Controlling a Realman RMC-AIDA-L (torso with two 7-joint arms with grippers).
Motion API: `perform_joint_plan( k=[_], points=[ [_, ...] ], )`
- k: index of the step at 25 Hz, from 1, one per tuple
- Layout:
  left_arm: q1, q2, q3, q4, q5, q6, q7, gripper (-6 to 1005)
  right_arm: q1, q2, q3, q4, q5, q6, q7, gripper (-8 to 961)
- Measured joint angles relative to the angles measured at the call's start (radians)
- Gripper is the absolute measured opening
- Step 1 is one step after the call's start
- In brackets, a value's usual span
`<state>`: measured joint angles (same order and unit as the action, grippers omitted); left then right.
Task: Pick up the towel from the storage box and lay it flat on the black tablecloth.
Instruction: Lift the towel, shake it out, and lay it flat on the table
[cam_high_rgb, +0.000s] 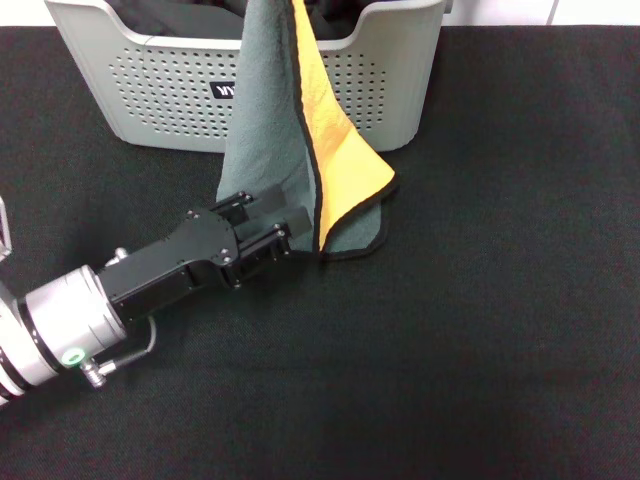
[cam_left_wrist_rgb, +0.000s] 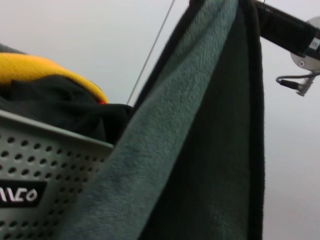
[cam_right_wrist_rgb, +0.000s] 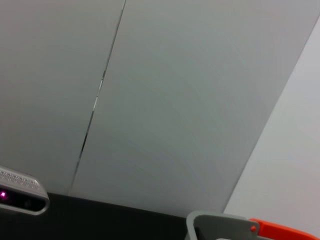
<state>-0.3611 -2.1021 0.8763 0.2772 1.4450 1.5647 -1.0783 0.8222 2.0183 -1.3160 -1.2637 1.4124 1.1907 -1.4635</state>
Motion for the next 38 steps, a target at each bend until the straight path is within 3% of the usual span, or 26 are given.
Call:
perform_joint_plan(
  k=[12, 38],
  points=[
    [-0.004, -0.005, 0.007, -0.07, -0.005, 0.058, 0.013, 543, 0.038, 0.006, -0.03, 0.093, -0.002, -0.012, -0.026, 7],
    [0.02, 0.001, 0.011, -0.073, -0.069, 0.03, 0.064, 540, 0.026, 0.007, -0.073, 0.037, 0.004, -0.032, -0.032, 8]
  ],
)
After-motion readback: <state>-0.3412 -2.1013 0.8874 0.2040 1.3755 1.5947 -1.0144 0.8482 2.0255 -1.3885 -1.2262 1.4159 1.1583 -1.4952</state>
